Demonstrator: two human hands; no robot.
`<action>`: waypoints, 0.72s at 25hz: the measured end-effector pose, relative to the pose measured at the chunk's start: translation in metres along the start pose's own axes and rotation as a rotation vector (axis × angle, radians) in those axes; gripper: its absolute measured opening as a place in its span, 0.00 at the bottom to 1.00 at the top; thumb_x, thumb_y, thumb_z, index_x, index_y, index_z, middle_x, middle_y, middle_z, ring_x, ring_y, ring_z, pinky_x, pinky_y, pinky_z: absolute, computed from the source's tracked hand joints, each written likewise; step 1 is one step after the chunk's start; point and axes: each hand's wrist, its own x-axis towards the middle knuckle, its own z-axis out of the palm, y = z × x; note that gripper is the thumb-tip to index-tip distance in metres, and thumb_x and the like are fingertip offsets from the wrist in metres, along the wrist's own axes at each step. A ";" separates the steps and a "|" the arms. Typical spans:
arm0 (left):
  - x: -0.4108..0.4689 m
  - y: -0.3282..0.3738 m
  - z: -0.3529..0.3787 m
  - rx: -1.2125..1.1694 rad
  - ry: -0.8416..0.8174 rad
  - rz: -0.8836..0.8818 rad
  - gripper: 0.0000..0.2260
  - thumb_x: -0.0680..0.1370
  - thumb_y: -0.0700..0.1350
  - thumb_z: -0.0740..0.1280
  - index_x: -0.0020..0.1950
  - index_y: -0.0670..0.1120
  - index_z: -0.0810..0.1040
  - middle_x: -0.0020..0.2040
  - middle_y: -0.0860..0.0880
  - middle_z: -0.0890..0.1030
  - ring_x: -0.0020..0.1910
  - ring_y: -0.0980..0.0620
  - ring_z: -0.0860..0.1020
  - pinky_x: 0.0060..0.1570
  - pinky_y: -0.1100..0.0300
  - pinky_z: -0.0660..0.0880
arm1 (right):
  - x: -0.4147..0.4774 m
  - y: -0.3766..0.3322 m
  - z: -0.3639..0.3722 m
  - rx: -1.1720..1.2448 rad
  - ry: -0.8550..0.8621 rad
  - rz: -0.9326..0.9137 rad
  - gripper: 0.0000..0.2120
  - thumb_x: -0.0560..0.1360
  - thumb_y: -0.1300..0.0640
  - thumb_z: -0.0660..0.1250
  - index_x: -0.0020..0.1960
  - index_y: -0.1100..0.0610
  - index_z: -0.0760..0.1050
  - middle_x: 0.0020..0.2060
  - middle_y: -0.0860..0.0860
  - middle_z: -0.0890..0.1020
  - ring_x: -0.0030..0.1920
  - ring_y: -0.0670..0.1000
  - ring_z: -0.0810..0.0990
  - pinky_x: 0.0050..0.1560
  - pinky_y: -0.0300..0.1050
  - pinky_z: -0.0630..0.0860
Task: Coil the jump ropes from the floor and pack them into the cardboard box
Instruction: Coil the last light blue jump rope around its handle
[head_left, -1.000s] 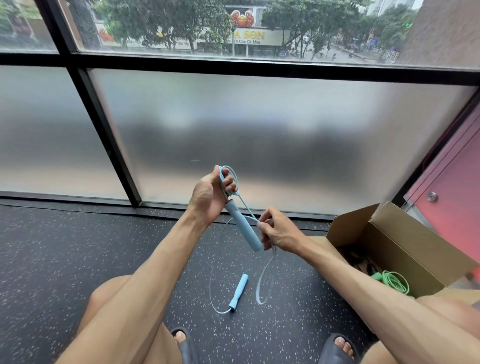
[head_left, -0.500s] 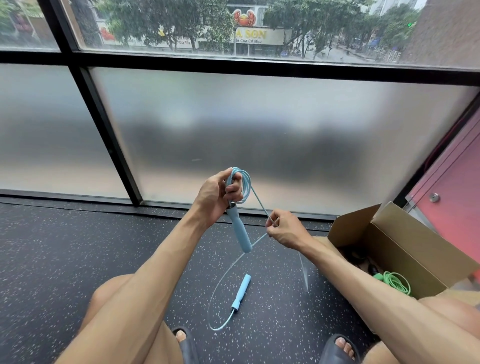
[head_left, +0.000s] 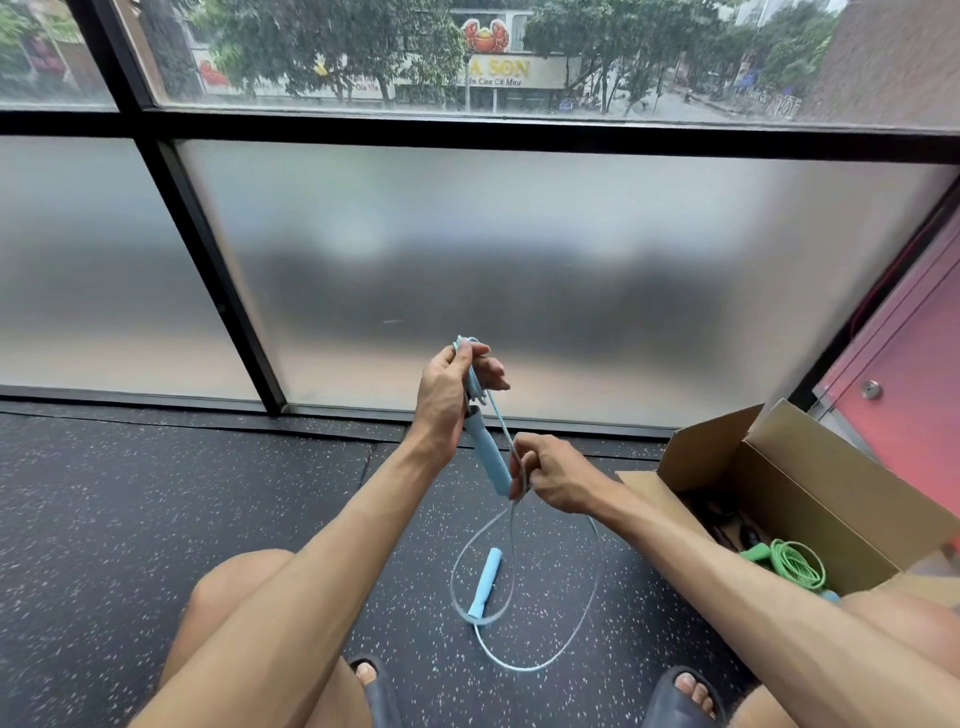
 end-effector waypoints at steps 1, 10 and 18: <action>-0.002 -0.002 0.003 0.047 -0.013 0.029 0.12 0.85 0.45 0.56 0.52 0.37 0.72 0.38 0.40 0.81 0.36 0.41 0.81 0.46 0.48 0.80 | 0.000 -0.003 0.003 0.060 -0.029 -0.011 0.12 0.75 0.71 0.55 0.43 0.57 0.73 0.36 0.56 0.85 0.40 0.54 0.85 0.47 0.52 0.82; -0.011 -0.026 0.006 1.050 -0.207 0.296 0.12 0.82 0.49 0.63 0.44 0.44 0.69 0.31 0.51 0.79 0.28 0.55 0.77 0.32 0.58 0.73 | -0.013 -0.020 -0.012 0.714 -0.199 -0.028 0.17 0.80 0.63 0.52 0.46 0.67 0.79 0.31 0.60 0.75 0.31 0.53 0.74 0.44 0.56 0.81; -0.007 -0.031 -0.013 1.529 -0.364 0.161 0.15 0.83 0.52 0.59 0.43 0.44 0.74 0.37 0.45 0.77 0.39 0.41 0.76 0.38 0.53 0.64 | -0.007 -0.001 -0.025 0.663 -0.143 0.089 0.15 0.73 0.66 0.55 0.45 0.62 0.81 0.29 0.56 0.75 0.24 0.48 0.67 0.25 0.37 0.62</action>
